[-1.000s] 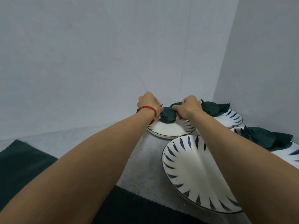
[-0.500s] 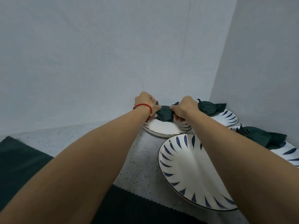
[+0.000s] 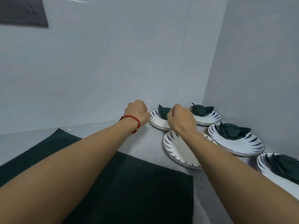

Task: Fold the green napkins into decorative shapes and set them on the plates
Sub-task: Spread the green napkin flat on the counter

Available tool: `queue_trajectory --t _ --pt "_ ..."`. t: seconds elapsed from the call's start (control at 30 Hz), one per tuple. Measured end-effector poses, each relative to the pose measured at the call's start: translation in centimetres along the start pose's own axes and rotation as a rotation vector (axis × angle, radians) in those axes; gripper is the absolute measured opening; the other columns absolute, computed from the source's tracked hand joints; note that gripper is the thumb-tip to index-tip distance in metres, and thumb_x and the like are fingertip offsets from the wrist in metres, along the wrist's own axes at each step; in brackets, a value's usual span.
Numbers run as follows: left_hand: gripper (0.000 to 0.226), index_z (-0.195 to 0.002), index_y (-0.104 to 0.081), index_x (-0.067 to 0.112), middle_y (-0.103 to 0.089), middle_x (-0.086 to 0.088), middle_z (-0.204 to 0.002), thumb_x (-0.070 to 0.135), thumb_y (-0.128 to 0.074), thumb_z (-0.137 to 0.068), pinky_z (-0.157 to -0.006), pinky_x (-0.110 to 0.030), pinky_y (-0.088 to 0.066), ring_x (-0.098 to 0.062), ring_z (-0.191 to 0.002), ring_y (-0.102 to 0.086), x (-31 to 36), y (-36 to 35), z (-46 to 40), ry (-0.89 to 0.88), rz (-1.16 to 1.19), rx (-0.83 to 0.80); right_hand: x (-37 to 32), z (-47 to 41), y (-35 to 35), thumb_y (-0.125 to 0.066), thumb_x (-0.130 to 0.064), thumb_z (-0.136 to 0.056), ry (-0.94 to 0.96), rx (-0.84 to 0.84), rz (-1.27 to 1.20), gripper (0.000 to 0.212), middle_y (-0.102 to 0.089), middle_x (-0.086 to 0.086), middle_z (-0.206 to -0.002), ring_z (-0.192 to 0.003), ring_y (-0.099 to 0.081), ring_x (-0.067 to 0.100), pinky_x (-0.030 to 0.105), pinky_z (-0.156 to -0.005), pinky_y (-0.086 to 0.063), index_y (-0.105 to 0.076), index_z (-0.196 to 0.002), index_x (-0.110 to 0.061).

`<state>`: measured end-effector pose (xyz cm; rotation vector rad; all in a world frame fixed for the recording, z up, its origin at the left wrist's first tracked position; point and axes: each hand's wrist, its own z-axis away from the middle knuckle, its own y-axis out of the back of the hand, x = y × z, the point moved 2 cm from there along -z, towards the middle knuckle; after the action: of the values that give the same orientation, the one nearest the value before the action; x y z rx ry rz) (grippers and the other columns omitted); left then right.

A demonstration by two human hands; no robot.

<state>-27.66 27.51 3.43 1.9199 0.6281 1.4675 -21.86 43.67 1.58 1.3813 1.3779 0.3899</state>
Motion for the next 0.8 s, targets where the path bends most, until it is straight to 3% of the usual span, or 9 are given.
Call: queue_trajectory --t 0.27,0.37,0.47,0.53,0.67,0.8 --pt "0.022 -0.102 -0.068 0.021 -0.068 -0.001 -0.103 0.013 -0.060 -0.084 -0.093 -0.037 -0.053 -0.023 -0.099 -0.064 -2.7 6.9 17.0 -0.041 -0.040 -0.014 -7.4 15.4 2.7 -0.047 -0.031 -0.094 0.221 -0.227 -0.027 0.020 -0.069 0.009 -0.101 -0.096 -0.062 0.036 0.044 -0.082 -0.054 -0.063 -0.101 -0.022" --pt "0.020 -0.102 -0.065 0.024 -0.065 0.003 -0.102 0.017 -0.060 -0.084 -0.090 -0.039 -0.052 -0.022 -0.100 -0.061 -5.8 9.0 24.3 -0.125 -0.193 -0.037 -9.0 21.6 3.3 -0.051 -0.033 -0.089 0.341 -0.415 -0.098 0.011 -0.070 -0.001 -0.092 -0.091 -0.064 0.029 0.043 -0.082 -0.055 -0.061 -0.087 -0.028" --pt "0.017 -0.105 -0.063 0.027 -0.058 0.004 -0.109 0.034 -0.053 -0.092 -0.092 -0.037 -0.045 -0.019 -0.110 -0.050 -9.6 10.3 31.4 -0.157 -0.438 -0.048 -9.8 27.7 3.4 -0.053 -0.033 -0.084 0.446 -0.552 -0.160 0.011 -0.070 -0.009 -0.082 -0.083 -0.065 0.019 0.042 -0.082 -0.056 -0.063 -0.083 -0.029" --pt "0.033 -0.110 -0.061 0.031 -0.057 0.005 -0.115 0.051 -0.040 -0.096 -0.092 -0.037 -0.039 -0.020 -0.115 -0.046 -11.7 10.9 35.5 -0.094 -0.635 0.013 -10.3 31.4 3.2 -0.058 -0.030 -0.085 0.574 -0.586 -0.178 0.007 -0.068 -0.012 -0.081 -0.079 -0.062 0.011 0.040 -0.081 -0.055 -0.064 -0.086 -0.028" --pt "0.050 -0.144 -0.037 0.045 -0.038 0.007 -0.149 0.062 -0.025 -0.098 -0.110 -0.049 -0.028 -0.020 -0.138 -0.030 -15.6 11.2 39.9 0.025 -0.673 -0.035 -11.4 36.5 3.4 -0.060 -0.046 -0.092 0.782 -0.575 -0.178 0.017 -0.059 -0.015 -0.106 -0.103 -0.052 0.007 0.038 -0.097 -0.044 -0.062 -0.103 -0.033" --pt "0.050 -0.151 -0.024 0.050 -0.019 0.010 -0.163 0.059 -0.025 -0.102 -0.120 -0.059 -0.007 -0.019 -0.151 -0.011 -17.6 12.0 40.0 0.041 -0.566 -0.122 -11.8 40.3 5.2 -0.059 -0.064 -0.089 0.846 -0.692 -0.199 0.045 -0.051 -0.020 -0.127 -0.122 -0.044 0.001 0.035 -0.111 -0.034 -0.056 -0.124 -0.036"
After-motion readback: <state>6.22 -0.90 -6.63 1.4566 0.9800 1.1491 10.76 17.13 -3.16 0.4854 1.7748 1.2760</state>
